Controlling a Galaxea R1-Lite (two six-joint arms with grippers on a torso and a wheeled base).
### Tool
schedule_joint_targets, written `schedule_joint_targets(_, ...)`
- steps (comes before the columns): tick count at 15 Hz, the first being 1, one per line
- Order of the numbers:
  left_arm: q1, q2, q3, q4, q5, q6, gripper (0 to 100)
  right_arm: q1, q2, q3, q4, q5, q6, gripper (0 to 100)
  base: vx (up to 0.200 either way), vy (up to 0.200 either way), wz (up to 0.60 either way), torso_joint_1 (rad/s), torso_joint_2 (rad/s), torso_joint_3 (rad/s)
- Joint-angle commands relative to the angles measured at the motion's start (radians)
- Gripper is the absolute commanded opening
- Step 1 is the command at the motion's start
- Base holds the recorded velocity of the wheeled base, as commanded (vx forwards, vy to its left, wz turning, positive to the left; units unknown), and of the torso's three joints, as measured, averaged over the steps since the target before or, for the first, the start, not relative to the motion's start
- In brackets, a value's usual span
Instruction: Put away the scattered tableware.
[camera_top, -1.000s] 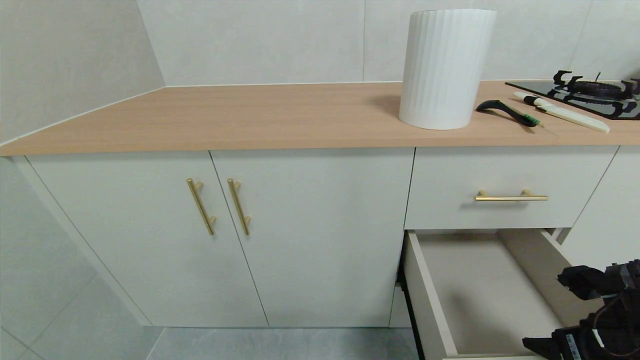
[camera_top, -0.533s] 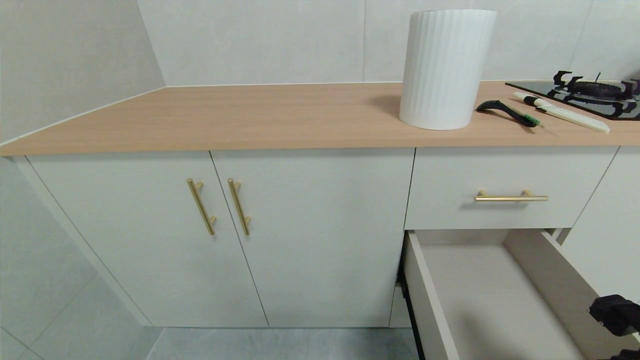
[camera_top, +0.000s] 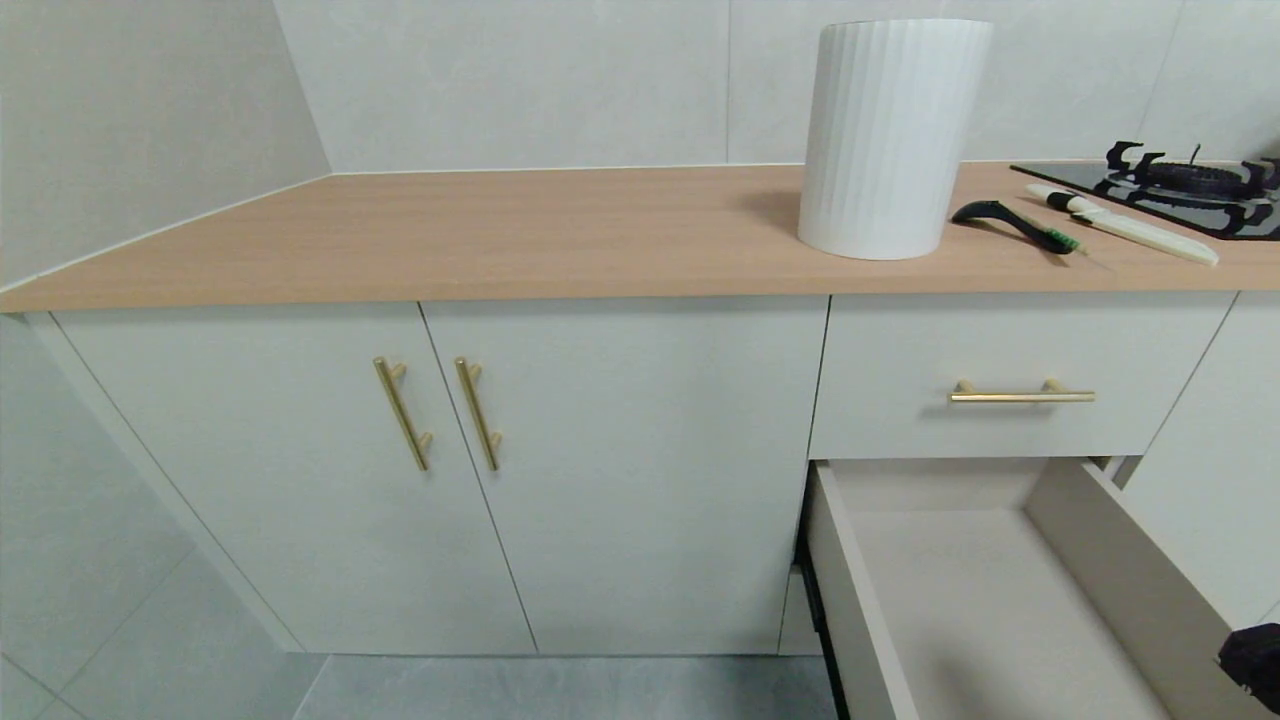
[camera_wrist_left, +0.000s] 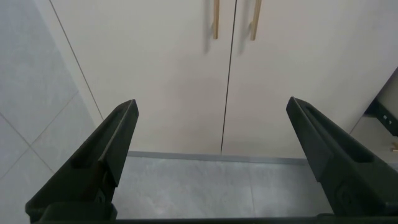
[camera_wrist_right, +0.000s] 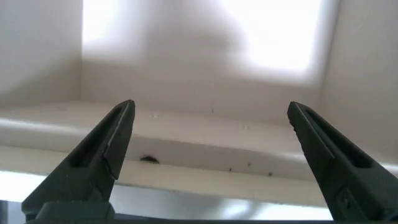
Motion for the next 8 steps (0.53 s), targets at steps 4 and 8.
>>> schedule_joint_targets(4, 0.0, 0.001, 0.0, 0.0, 0.001, 0.0, 100, 0.026, -0.069, -0.468, 0.222, 0.04, 0.003, 100, 0.0, 0.0, 0.0, 0.0, 0.0, 0.0)
schedule_joint_targets(8, 0.0, 0.001, 0.001, 0.0, 0.001, 0.0, 100, 0.026, 0.005, -0.789, 0.227, 0.077, 0.001, 100, 0.0, 0.0, 0.0, 0.0, 0.0, 0.0)
